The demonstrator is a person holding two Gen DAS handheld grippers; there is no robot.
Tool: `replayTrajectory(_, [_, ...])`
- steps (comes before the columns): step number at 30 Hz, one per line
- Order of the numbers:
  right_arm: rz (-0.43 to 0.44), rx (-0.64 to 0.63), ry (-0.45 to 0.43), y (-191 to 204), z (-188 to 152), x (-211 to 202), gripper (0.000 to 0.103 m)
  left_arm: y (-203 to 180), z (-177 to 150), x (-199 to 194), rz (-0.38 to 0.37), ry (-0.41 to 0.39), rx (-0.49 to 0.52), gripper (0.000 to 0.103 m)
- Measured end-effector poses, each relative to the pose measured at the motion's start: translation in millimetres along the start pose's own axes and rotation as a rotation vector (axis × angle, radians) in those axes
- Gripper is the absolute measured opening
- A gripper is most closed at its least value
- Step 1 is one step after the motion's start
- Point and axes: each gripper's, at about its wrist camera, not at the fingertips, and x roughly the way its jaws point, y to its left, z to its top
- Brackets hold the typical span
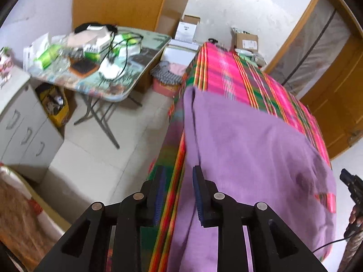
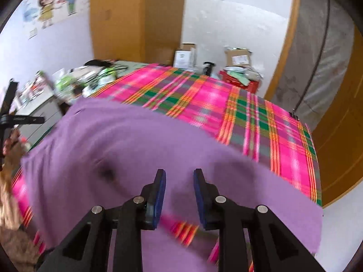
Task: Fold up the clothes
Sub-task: 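Lay the sweater flat on the bed and open both grippers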
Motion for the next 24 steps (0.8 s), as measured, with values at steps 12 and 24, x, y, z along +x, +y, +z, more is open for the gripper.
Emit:
replayTrajectory(12, [0.232, -0.101, 0.051, 112.4, -78.2, -18.0, 0.034, 21.6, -83.2, -37.0, -0.108, 0.045, -0.094, 0.038])
replayTrajectory(24, [0.255, -0.296, 0.043, 198.5, -115.3, 4.9, 0.043, 13.0, -105.9, -22.4, -0.173, 0.091, -0.208, 0.039])
